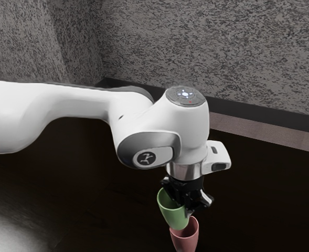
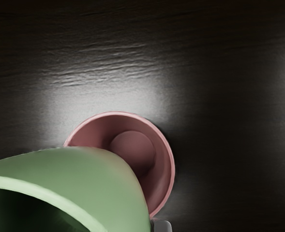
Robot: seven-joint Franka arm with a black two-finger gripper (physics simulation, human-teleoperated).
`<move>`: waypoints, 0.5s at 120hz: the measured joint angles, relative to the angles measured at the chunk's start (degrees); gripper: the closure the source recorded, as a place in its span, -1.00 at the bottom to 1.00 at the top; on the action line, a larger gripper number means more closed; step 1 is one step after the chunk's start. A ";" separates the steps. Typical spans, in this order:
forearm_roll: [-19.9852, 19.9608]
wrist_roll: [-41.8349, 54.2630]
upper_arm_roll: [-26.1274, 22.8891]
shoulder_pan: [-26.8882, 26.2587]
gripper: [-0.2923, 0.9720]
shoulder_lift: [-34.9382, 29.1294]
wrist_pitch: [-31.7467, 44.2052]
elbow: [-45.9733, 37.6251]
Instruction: Place the left cup onto the right cup
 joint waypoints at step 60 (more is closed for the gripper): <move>0.13 -1.93 0.26 0.00 0.70 1.79 0.36 0.49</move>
